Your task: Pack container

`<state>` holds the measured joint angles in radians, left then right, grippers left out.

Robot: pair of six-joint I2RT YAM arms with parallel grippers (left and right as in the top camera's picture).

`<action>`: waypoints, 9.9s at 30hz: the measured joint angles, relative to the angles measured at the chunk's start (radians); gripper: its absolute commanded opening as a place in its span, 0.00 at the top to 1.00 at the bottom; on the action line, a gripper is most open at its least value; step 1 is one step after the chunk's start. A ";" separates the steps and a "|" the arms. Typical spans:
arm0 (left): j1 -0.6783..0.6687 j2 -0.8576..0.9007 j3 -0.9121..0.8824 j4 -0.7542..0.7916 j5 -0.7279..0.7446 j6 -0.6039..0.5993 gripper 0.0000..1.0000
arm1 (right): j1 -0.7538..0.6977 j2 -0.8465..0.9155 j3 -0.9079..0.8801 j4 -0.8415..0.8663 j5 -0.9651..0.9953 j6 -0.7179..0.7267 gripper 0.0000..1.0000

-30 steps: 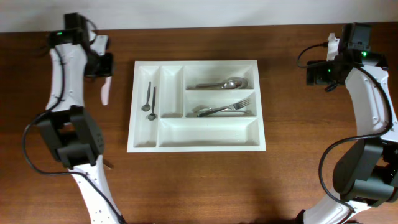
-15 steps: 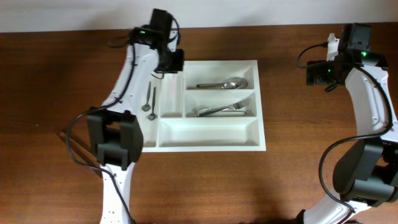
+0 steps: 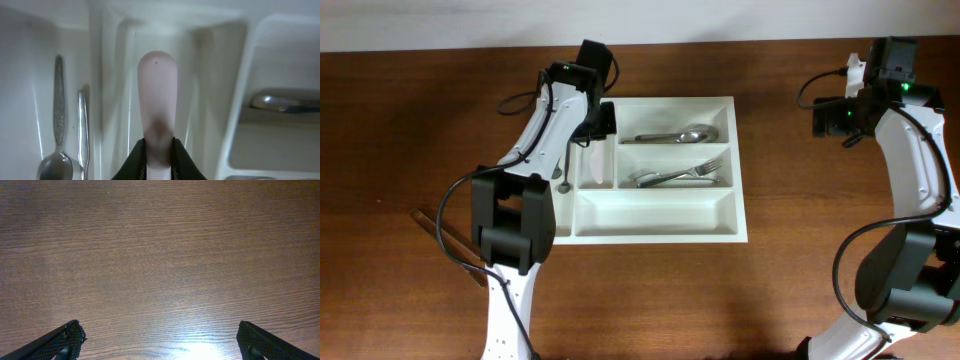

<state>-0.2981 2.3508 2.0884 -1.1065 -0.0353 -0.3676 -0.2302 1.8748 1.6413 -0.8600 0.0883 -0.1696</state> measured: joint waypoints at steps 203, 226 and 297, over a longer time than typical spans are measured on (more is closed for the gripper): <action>-0.454 -0.459 -0.760 0.333 0.018 1.316 0.78 | 0.000 0.000 0.000 0.000 0.000 0.000 0.01; -0.399 -0.458 -0.519 0.390 -0.123 1.213 0.01 | 0.000 0.000 0.000 0.000 0.000 0.000 0.01; 0.310 -1.547 -1.364 0.962 -0.121 0.385 0.01 | 0.000 0.000 0.001 -0.002 0.000 0.000 0.01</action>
<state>0.0120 0.8043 0.7246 -0.1440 -0.1562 0.0174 -0.2302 1.8748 1.6421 -0.8616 0.0879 -0.1696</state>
